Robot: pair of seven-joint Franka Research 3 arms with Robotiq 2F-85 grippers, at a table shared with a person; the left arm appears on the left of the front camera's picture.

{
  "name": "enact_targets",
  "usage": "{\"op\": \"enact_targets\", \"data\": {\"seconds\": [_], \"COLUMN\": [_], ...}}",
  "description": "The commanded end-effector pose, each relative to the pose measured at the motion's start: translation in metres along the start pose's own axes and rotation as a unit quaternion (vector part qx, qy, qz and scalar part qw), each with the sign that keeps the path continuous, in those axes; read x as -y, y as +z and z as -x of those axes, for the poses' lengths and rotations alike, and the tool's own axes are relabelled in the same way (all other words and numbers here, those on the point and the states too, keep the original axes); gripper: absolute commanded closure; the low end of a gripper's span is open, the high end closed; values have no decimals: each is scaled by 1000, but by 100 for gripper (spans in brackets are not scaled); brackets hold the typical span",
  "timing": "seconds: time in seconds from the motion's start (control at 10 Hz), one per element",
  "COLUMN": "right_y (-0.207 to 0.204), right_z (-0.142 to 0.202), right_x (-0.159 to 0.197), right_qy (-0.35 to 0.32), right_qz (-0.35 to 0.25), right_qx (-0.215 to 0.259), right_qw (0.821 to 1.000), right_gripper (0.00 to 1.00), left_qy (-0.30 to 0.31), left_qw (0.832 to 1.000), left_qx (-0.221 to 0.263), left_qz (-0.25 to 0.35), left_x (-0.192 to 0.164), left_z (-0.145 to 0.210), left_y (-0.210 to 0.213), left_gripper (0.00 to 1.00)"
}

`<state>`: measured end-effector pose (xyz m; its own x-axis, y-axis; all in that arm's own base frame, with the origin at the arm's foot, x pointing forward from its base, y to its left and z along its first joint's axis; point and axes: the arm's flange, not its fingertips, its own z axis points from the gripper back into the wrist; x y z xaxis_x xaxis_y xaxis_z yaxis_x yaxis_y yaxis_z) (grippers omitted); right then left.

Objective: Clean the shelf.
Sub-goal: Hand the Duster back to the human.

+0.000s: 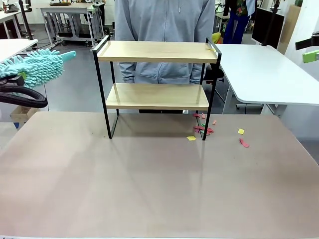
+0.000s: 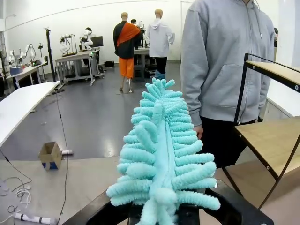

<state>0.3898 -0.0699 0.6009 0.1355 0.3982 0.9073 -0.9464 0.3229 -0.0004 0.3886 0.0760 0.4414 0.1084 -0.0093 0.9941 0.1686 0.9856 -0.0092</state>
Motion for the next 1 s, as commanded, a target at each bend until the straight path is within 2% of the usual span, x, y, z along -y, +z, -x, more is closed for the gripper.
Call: {"op": "enact_targets", "data": {"seconds": [0.0, 0.9], "right_y": [2, 2], "right_z": [-2, -2], "right_x": [1, 1], "right_qy": [9, 9], "right_qz": [0, 0], "right_qx": [9, 9], "right_qw": [1000, 1000], "right_gripper": [0, 0], "left_qy": [4, 4], "left_qw": [1000, 1000], "left_qx": [3, 3], "left_qz": [-7, -7], "left_x": [-5, -5], "left_z": [-1, -1], "left_y": [2, 2], "left_gripper": [82, 82]}}
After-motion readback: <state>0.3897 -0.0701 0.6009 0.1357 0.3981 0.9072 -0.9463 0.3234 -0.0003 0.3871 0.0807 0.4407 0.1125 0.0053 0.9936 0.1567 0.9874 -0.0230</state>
